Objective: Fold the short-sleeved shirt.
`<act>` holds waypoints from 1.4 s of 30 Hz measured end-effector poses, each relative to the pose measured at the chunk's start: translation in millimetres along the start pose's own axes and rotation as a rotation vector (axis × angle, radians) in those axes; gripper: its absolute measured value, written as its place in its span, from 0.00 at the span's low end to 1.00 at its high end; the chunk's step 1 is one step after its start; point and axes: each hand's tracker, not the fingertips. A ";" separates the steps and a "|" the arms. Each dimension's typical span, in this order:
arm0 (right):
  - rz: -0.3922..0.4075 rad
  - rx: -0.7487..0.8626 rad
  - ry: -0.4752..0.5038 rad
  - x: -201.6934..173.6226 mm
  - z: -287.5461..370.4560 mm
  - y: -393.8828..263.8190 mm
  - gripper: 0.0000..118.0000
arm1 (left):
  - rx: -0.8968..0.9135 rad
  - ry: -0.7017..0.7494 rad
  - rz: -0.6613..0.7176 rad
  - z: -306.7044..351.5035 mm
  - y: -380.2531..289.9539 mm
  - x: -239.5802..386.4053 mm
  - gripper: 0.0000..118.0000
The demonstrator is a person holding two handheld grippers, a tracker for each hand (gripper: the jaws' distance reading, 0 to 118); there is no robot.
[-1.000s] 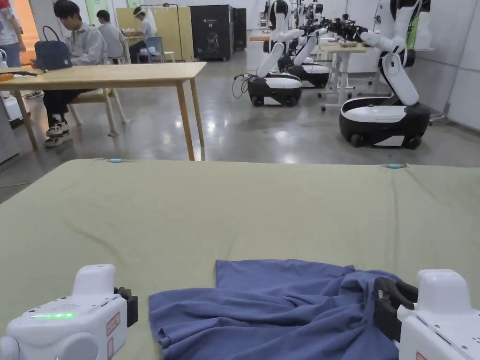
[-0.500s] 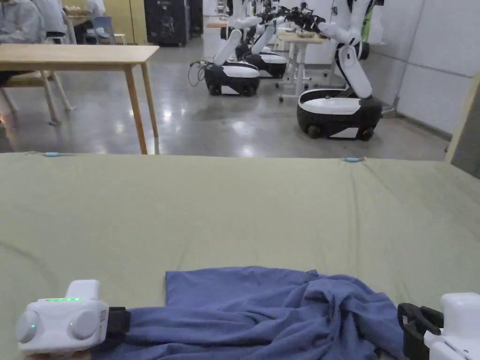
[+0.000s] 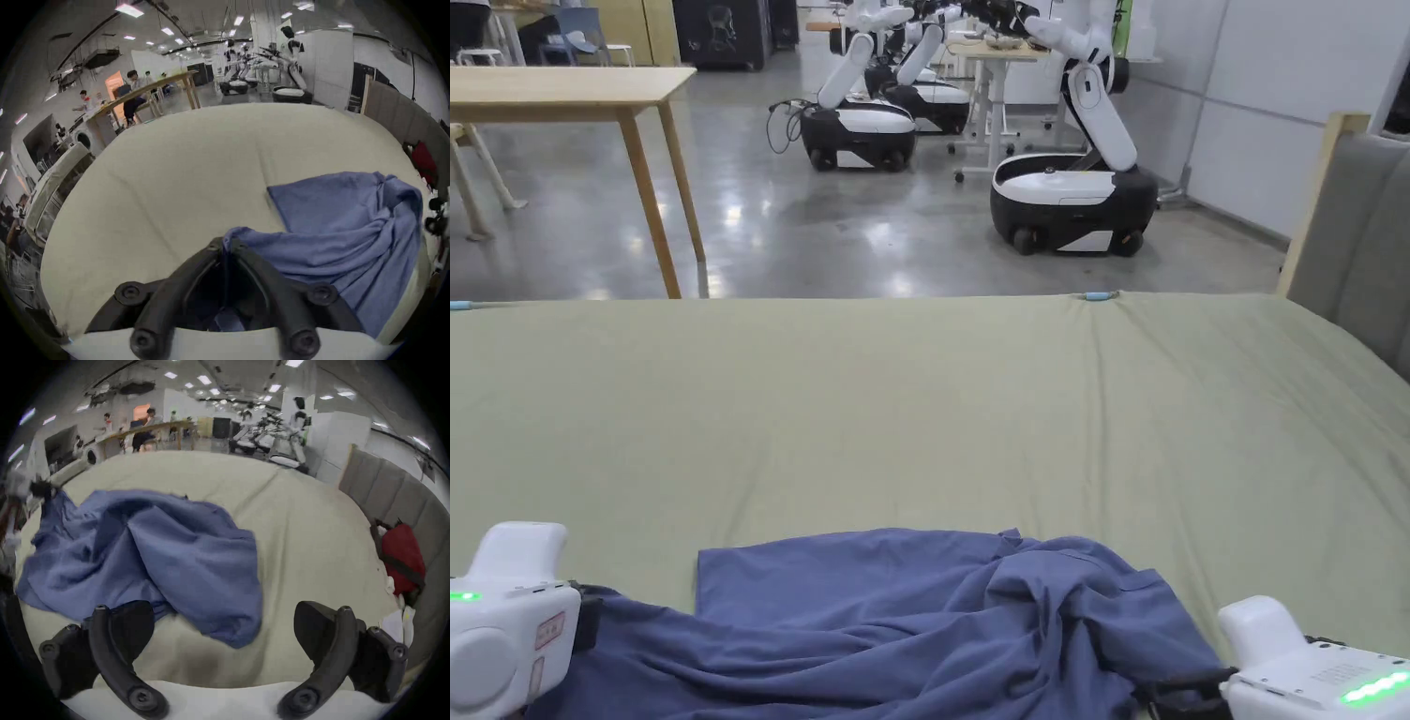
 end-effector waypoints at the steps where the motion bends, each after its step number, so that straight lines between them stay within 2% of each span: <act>1: 0.018 -0.026 0.005 4.4 -9.3 -1.3 0.53 | 0.002 0.001 -0.002 -0.6 3.4 -2.1 0.00; 2: 0.035 -0.057 0.007 5.5 -18.7 -0.9 0.22 | 0.015 0.012 -0.013 1.1 -3.2 7.6 0.00; 3: 0.024 -0.059 0.001 8.5 -24.2 -0.4 0.10 | 0.012 0.011 -0.015 -1.1 -1.4 5.6 0.00; 4: 0.000 -0.065 -0.001 13.3 -26.4 0.1 0.09 | 0.010 0.012 -0.016 -3.1 -0.6 3.5 0.00; 6: -0.129 -0.033 0.113 26.1 -17.7 3.7 0.09 | 0.014 0.035 -0.032 -0.2 -6.4 7.5 0.00; 8: -0.158 0.013 0.085 31.9 0.7 9.3 0.09 | 0.024 0.034 -0.031 4.6 -5.5 0.2 0.00; 11: -0.240 0.107 0.137 42.7 40.1 24.4 0.09 | 0.087 0.036 -0.003 30.1 0.7 -7.7 0.00; 16: -0.221 0.250 0.127 49.4 114.9 74.8 0.09 | 0.241 0.050 -0.004 93.4 40.0 -19.4 0.00; 21: -0.213 0.412 0.003 45.0 188.5 147.9 0.09 | 0.411 0.075 -0.002 158.3 95.9 -33.8 0.00; 24: -0.260 0.516 -0.042 49.2 228.2 189.5 0.09 | 0.476 0.088 0.006 188.8 128.8 -41.9 0.00; 27: -0.249 0.620 -0.122 57.5 258.0 228.1 0.09 | 0.544 0.109 0.002 209.8 159.8 -46.7 0.00; 31: -0.232 0.708 -0.179 64.9 282.5 271.1 0.09 | 0.627 0.098 0.031 224.9 195.4 -52.6 0.00; 35: -0.192 0.701 -0.223 66.5 275.5 297.6 0.09 | 0.638 0.114 0.020 214.5 215.8 -52.1 0.00; 42: -0.230 0.602 -0.185 67.0 191.7 275.9 0.09 | 0.529 0.127 0.012 123.8 179.4 -43.7 0.00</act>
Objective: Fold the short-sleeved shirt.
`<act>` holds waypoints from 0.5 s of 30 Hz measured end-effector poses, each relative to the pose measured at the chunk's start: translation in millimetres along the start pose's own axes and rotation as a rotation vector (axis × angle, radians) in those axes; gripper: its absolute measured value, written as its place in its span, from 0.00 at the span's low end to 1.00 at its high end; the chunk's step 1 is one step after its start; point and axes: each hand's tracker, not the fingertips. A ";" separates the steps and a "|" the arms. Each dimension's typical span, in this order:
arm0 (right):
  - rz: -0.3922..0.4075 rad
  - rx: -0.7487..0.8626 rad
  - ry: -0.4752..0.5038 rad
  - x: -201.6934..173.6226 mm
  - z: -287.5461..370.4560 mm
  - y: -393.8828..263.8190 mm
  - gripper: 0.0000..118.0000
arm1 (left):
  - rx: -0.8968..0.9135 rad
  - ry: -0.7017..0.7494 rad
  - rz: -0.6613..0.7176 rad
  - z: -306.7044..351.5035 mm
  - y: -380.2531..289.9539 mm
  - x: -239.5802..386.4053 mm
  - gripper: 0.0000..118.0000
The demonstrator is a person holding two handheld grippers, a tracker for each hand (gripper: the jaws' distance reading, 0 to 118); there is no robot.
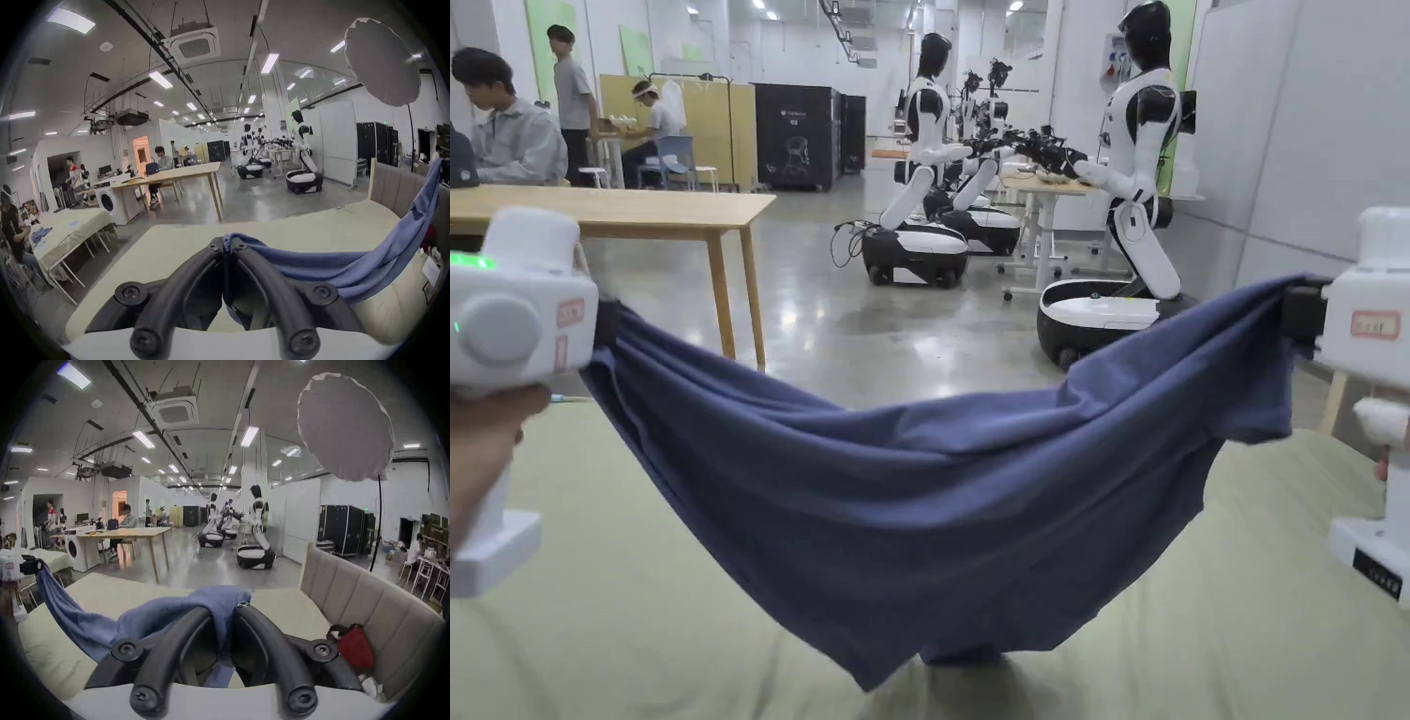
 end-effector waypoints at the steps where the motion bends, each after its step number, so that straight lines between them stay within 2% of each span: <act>1: 0.003 -0.004 -0.009 -1.3 -5.5 -13.5 0.09 | -0.014 0.003 -0.004 -6.6 -14.6 2.6 0.00; 3: -0.003 -0.018 -0.022 -0.6 -10.7 -37.5 0.09 | -0.031 0.000 -0.001 -14.0 -39.9 4.6 0.00; 6: -0.043 -0.066 0.011 7.0 -2.9 -55.9 0.09 | -0.062 -0.036 0.058 -2.3 -56.8 3.7 0.00; 11: -0.001 -0.121 0.033 21.0 43.2 -96.8 0.09 | -0.124 -0.112 0.074 49.4 -89.5 -3.7 0.00; 15: 0.055 -0.250 0.057 31.0 85.9 -164.9 0.09 | -0.249 -0.125 0.069 89.8 -155.1 -12.5 0.03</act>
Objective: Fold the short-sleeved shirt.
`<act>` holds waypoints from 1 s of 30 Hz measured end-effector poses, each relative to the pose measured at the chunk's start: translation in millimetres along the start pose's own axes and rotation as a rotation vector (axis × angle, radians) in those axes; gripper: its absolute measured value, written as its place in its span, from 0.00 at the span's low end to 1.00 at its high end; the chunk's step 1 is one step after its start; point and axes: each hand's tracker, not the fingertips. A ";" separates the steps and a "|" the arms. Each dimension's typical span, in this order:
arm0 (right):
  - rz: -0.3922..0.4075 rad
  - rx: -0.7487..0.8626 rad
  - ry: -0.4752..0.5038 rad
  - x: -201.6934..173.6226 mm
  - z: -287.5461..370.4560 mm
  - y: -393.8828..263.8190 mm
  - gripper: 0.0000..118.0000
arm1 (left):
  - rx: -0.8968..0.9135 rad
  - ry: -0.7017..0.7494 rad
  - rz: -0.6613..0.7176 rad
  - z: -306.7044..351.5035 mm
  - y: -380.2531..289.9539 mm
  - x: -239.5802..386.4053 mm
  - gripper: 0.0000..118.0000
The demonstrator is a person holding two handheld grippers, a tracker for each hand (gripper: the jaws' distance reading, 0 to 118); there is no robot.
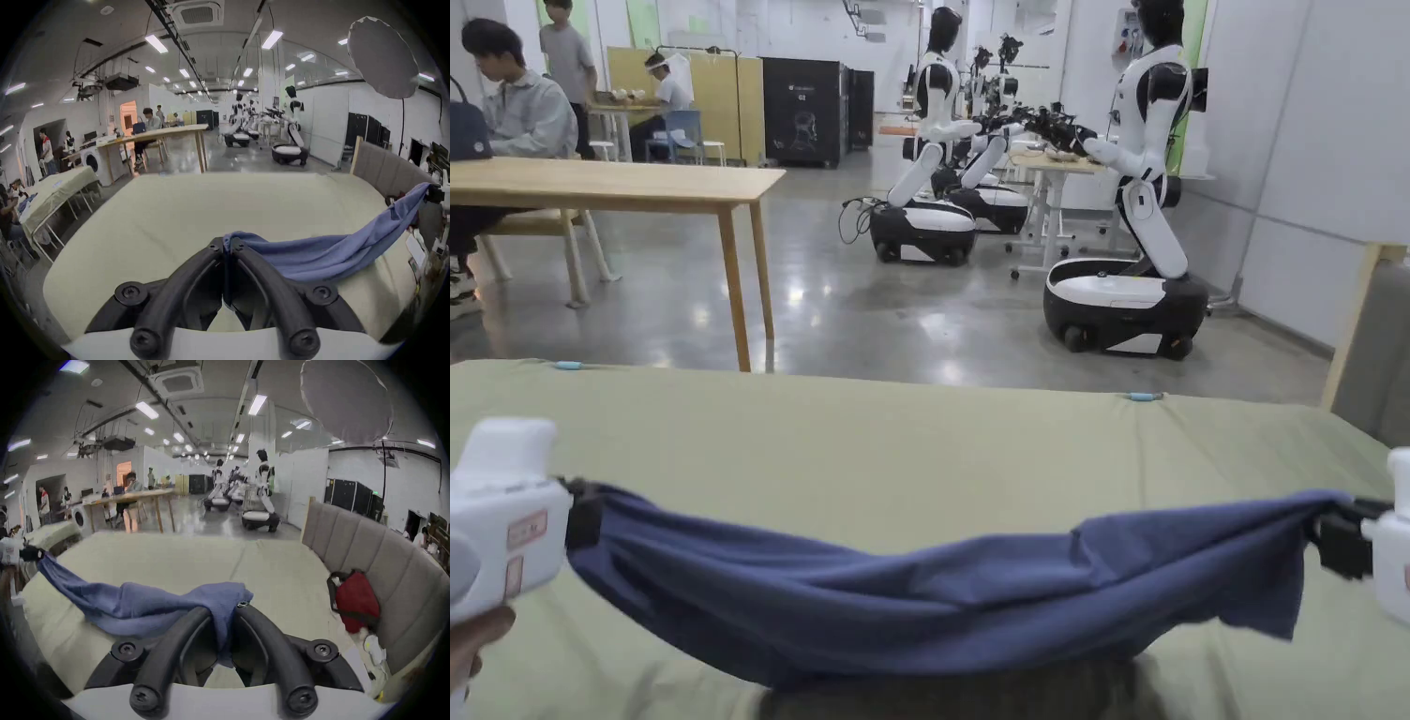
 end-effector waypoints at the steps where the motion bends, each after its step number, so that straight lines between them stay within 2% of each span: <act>1: 0.030 -0.049 0.010 -0.4 2.4 -21.2 0.09 | -0.029 0.005 0.004 2.9 -20.3 -2.7 0.04; 3: 0.055 -0.145 0.049 -1.6 4.9 -70.0 0.09 | -0.109 -0.015 0.047 5.7 -72.2 -9.5 0.09; 4: 0.054 -0.187 0.059 2.2 -0.8 -93.3 0.09 | -0.144 -0.021 0.078 6.0 -93.2 -12.6 0.17; 5: 0.049 -0.237 0.061 0.9 -2.3 -116.2 0.20 | -0.175 -0.038 0.122 6.2 -113.5 -16.4 0.47; 6: 0.040 -0.268 0.060 0.5 -3.2 -134.5 0.47 | -0.196 -0.050 0.139 6.3 -127.7 -18.0 0.81; 7: 0.007 -0.270 0.066 2.4 -2.9 -147.6 0.81 | -0.219 -0.043 0.147 7.2 -141.2 -18.8 1.00; 8: -0.024 -0.265 0.073 5.1 -0.3 -159.2 1.00 | -0.197 -0.030 0.132 11.1 -148.0 -18.6 0.99; 10: -0.087 -0.221 0.091 9.4 8.1 -159.5 0.96 | -0.173 0.031 0.079 25.5 -150.3 -13.9 0.99; 11: -0.100 -0.180 0.078 8.5 15.5 -152.7 0.97 | -0.085 0.024 0.062 43.1 -147.9 -8.3 0.99; 12: -0.138 -0.081 0.104 5.5 35.8 -135.7 0.98 | -0.039 0.057 0.008 55.2 -138.6 -2.6 0.99; 14: -0.149 0.016 0.127 -10.1 58.3 -104.6 0.99 | 0.057 0.043 -0.005 79.0 -126.5 12.2 1.00; 16: -0.117 0.090 0.135 -44.2 89.3 -95.0 0.95 | 0.147 0.026 -0.032 100.8 -118.7 32.7 0.99; 17: -0.094 0.119 0.125 -61.5 100.8 -88.9 0.80 | 0.178 0.020 -0.046 113.0 -113.9 44.3 0.91; 18: -0.085 0.145 0.109 -78.4 111.2 -85.5 0.54 | 0.198 0.027 -0.058 121.5 -113.6 54.6 0.72; 19: -0.099 0.152 0.100 -91.4 118.3 -83.9 0.14 | 0.209 0.046 -0.064 128.3 -114.5 63.0 0.32; 20: -0.121 0.176 0.114 -96.9 116.9 -86.1 0.00 | 0.211 0.046 -0.065 134.9 -116.1 70.5 0.00; 21: -0.137 0.201 0.144 -105.0 119.9 -88.6 0.00 | 0.211 0.044 -0.066 134.8 -122.0 71.6 0.00; 22: -0.142 0.206 0.128 -112.0 120.7 -91.4 0.00 | 0.204 0.048 -0.063 137.3 -124.5 74.5 0.00; 24: -0.149 0.222 -0.001 -121.1 120.0 -98.6 0.00 | 0.136 0.075 -0.073 135.0 -129.8 76.5 0.00; 25: -0.140 0.209 0.076 -122.9 115.7 -99.2 0.00 | 0.148 0.096 -0.087 129.1 -138.5 69.4 0.00; 26: -0.127 0.164 0.131 -124.7 111.0 -98.7 0.00 | 0.097 0.038 -0.087 127.0 -141.1 62.5 0.00; 30: -0.098 0.172 0.120 -129.3 109.0 -103.5 0.00 | 0.066 0.085 -0.005 113.9 -151.8 26.0 0.00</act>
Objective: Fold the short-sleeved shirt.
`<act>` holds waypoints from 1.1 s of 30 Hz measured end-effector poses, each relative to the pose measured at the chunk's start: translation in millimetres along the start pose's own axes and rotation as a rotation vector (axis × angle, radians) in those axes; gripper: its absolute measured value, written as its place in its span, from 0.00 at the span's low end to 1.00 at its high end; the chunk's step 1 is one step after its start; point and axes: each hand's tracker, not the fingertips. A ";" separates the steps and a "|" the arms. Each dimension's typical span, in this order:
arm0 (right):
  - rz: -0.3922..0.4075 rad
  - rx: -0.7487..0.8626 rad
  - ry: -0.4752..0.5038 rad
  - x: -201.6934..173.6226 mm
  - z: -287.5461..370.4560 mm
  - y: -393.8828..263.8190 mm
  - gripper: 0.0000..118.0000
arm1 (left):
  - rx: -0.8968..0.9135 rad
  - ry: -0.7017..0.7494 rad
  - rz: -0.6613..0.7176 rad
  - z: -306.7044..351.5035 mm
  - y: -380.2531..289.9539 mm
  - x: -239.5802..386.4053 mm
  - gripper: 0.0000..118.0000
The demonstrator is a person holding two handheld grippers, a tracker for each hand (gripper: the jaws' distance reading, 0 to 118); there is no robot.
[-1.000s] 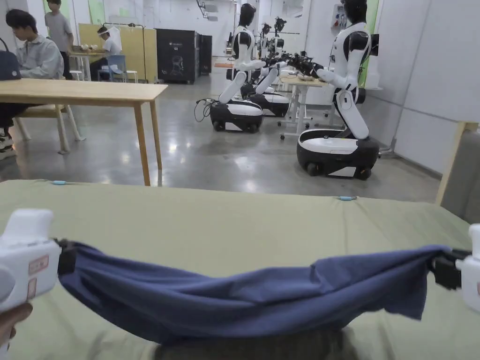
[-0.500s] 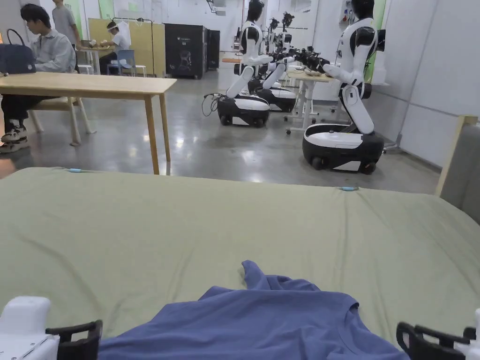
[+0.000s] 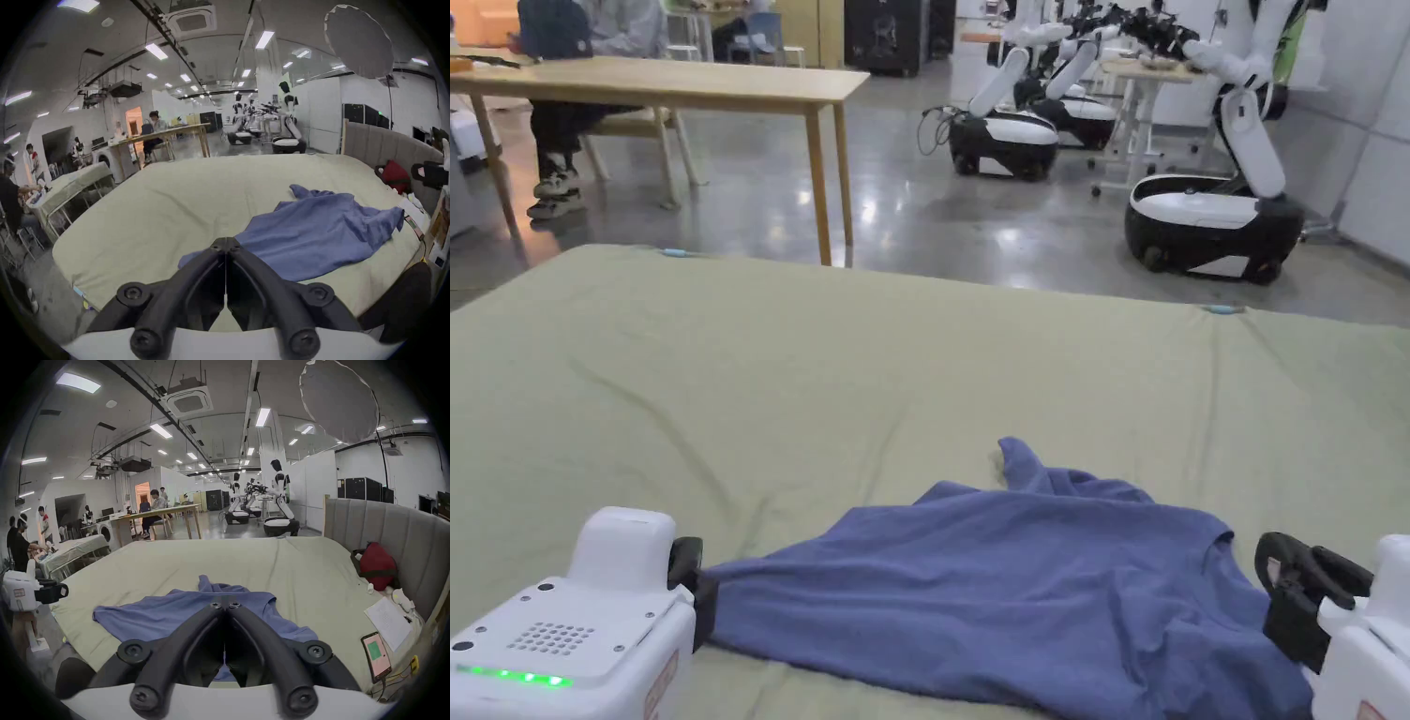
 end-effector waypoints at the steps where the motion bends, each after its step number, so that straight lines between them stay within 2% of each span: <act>1: -0.011 -0.007 0.008 1.2 -1.8 -1.0 0.00 | -0.021 0.005 0.025 -5.3 -2.5 -10.3 0.00; 3: -0.022 -0.012 0.015 -0.6 -5.5 -3.5 0.00 | -0.076 0.000 0.067 -19.1 -12.0 -27.9 0.00; 4: -0.018 -0.017 0.018 -1.2 -8.5 -5.3 0.00 | -0.097 0.005 0.074 -28.5 -17.1 -37.3 0.03; 5: -0.013 -0.027 0.022 -1.8 -11.8 -6.6 0.00 | -0.123 0.007 0.084 -38.1 -21.3 -45.2 0.27; 7: -0.005 -0.049 0.024 -4.4 -21.3 -7.7 0.00 | -0.182 -0.033 0.109 -53.9 -27.9 -52.8 0.99; 10: -0.001 -0.072 0.030 -6.2 -34.6 -9.3 0.00 | -0.245 -0.020 0.105 -95.8 -35.2 -61.1 0.99; 11: 0.000 -0.080 0.033 -6.8 -38.7 -9.7 0.00 | -0.285 0.024 0.140 -102.2 -41.9 -63.9 0.99; 12: 0.002 -0.086 0.036 -7.6 -42.8 -9.9 0.00 | -0.217 0.002 0.092 -120.6 -41.8 -61.8 0.99; 14: 0.013 -0.103 0.034 -8.3 -51.5 -9.4 0.00 | -0.259 0.004 0.096 -154.8 -42.7 -64.5 0.99; 15: 0.018 -0.111 0.036 -8.3 -55.3 -8.9 0.00 | -0.258 0.002 0.100 -131.7 -28.5 -57.2 0.97; 16: 0.022 -0.114 0.035 -8.2 -58.6 -8.5 0.00 | -0.266 -0.003 0.107 -140.8 -25.6 -56.6 0.90; 18: 0.025 -0.121 0.026 -6.3 -64.7 -5.6 0.00 | -0.305 -0.007 0.114 -157.1 -20.2 -52.6 0.44; 19: 0.027 -0.125 0.021 -4.7 -67.4 -4.1 0.00 | -0.337 -0.018 0.109 -196.1 -34.4 -71.4 0.33; 21: 0.033 -0.138 0.005 0.7 -74.1 0.0 0.00 | -0.464 -0.033 0.068 -216.6 -38.6 -66.9 0.21; 22: 0.037 -0.146 -0.006 5.3 -79.4 2.4 0.00 | -0.504 -0.046 0.043 -222.2 -43.7 -61.1 0.17; 23: 0.047 -0.158 -0.029 10.0 -84.9 4.9 0.00 | -0.528 -0.085 0.038 -223.6 -48.5 -55.0 0.17; 24: 0.066 -0.178 -0.055 15.7 -92.4 7.6 0.00 | -0.466 -0.022 -0.015 -218.2 -44.2 -50.1 0.07; 25: 0.088 -0.210 -0.073 22.6 -103.0 10.2 0.00 | -0.479 -0.055 -0.019 -217.0 -38.9 -48.3 0.04; 26: 0.107 -0.237 -0.076 30.3 -116.0 11.7 0.07 | -0.486 -0.055 -0.009 -216.1 -34.0 -48.0 0.02; 27: 0.126 -0.251 -0.082 38.9 -130.9 13.1 0.29 | -0.353 0.017 -0.081 -156.9 -13.5 -11.4 0.02; 29: 0.141 -0.267 -0.075 56.3 -164.2 15.6 0.99 | -0.311 -0.004 -0.089 -125.3 -4.1 10.1 0.02; 30: 0.143 -0.320 -0.061 66.8 -187.7 17.5 1.00 | -0.284 -0.010 -0.079 -107.8 0.7 24.4 0.02; 31: 0.144 -0.401 -0.044 75.7 -214.7 17.3 1.00 | -0.344 -0.085 0.003 -144.9 16.0 -33.7 0.02; 33: 0.166 -0.461 -0.021 90.3 -259.4 11.2 1.00 | -0.322 -0.084 -0.005 -136.5 26.1 -33.7 0.02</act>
